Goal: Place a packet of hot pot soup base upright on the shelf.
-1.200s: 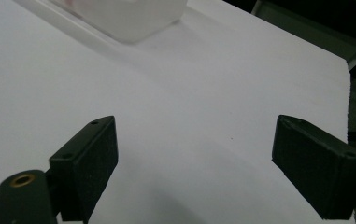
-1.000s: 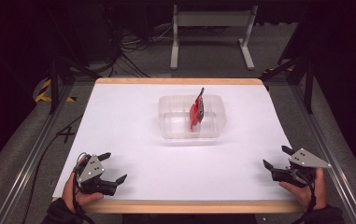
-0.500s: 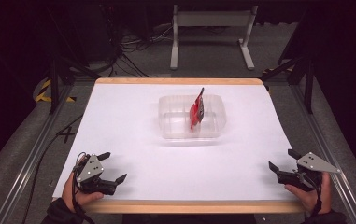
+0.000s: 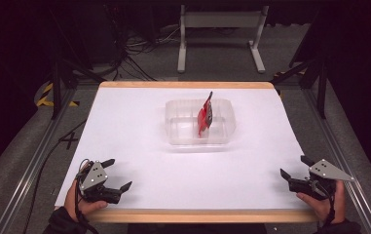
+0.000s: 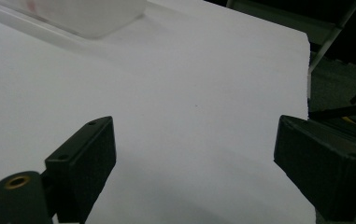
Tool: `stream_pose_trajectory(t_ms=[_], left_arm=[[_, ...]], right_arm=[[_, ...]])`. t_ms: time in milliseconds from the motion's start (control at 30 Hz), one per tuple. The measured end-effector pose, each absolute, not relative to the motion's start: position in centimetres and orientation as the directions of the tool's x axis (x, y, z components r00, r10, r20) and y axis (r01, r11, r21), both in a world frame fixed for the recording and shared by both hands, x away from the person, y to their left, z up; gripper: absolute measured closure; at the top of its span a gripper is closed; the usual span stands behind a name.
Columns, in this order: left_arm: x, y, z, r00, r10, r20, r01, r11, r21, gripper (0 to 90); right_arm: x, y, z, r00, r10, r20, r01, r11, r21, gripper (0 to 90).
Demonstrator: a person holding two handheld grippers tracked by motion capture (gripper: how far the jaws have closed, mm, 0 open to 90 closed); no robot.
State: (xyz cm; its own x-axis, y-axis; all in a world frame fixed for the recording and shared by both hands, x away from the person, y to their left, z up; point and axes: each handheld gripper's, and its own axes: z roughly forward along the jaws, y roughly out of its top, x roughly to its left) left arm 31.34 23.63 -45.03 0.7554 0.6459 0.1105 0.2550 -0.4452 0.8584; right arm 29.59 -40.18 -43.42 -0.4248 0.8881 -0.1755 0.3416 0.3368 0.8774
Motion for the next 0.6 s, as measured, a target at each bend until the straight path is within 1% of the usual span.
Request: stream_pose_trajectory(t_ms=[600], left_arm=[[31.35, 23.55, -45.03, 0.759, 0.641, 0.114, 0.253, -0.451, 0.856, 5.7]], right_arm=[[29.59, -40.01, -43.37, -0.429, 0.885, -0.181, 0.337, 0.343, 0.877, 13.6]])
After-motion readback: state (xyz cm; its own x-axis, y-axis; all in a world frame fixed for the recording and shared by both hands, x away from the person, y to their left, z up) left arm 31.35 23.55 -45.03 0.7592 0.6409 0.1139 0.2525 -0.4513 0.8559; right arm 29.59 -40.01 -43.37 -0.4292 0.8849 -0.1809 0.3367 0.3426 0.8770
